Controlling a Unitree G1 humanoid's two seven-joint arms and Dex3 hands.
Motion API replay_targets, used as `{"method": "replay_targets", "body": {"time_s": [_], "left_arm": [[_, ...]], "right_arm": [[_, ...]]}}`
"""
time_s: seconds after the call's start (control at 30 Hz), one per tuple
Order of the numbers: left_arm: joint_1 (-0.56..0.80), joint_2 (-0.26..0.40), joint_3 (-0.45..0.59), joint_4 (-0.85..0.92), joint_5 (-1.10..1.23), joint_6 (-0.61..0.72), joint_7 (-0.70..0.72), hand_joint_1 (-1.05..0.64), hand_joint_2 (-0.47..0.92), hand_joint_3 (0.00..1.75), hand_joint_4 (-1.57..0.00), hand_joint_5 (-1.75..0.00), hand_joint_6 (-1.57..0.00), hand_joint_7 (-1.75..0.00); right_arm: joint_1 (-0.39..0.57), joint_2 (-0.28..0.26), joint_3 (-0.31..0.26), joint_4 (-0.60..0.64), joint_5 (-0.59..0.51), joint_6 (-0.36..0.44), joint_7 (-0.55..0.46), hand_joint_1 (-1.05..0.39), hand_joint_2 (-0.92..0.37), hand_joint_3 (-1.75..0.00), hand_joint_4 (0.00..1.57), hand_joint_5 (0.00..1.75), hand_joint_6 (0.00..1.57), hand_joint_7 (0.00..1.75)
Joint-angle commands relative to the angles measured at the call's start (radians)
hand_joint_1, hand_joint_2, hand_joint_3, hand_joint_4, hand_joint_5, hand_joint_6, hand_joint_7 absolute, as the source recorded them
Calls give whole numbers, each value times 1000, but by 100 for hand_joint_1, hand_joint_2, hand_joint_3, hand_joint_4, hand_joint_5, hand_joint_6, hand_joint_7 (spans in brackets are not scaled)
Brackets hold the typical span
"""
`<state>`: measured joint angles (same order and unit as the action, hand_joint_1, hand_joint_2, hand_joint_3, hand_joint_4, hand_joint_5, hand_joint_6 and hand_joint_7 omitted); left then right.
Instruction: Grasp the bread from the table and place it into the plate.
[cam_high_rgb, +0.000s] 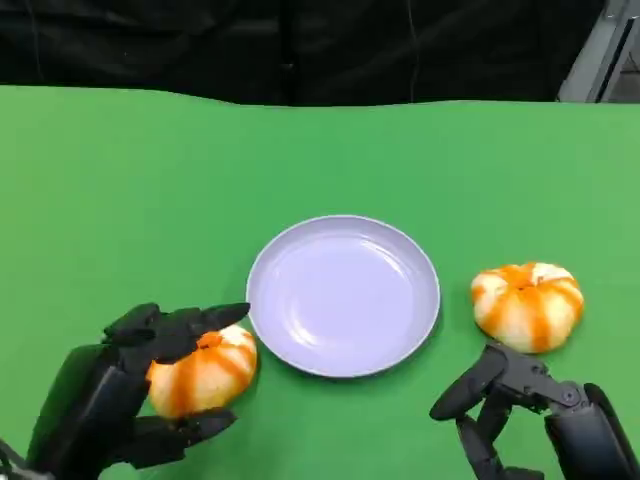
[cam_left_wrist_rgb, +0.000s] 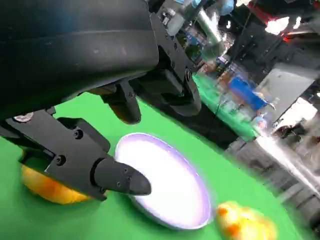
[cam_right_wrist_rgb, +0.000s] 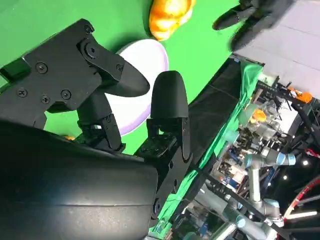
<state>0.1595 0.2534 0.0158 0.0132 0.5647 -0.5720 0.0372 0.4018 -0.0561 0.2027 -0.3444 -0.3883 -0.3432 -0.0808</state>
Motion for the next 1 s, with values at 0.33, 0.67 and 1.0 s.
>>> {"method": "replay_targets", "body": {"time_s": [0.33, 0.67, 1.0], "left_arm": [[-11, 85, -106, -177, 259, 348, -75, -62, 91, 1, 0, -38, -13, 0], [-88, 51, -241, -189, 395, 592, -189, -62, 92, 1, -7, -42, -20, -3], [-201, 45, -366, 5, 483, 739, -201, -48, 92, 0, -50, -23, -42, -2]], "right_arm": [[48, 27, 23, -55, -2, 28, -13, -14, -42, -119, 80, 162, 73, 123], [65, 27, 26, -81, 5, 43, -9, -14, -42, -120, 81, 161, 73, 123], [83, 28, 31, -101, 0, 50, -9, -13, -41, -121, 80, 160, 73, 123]]}}
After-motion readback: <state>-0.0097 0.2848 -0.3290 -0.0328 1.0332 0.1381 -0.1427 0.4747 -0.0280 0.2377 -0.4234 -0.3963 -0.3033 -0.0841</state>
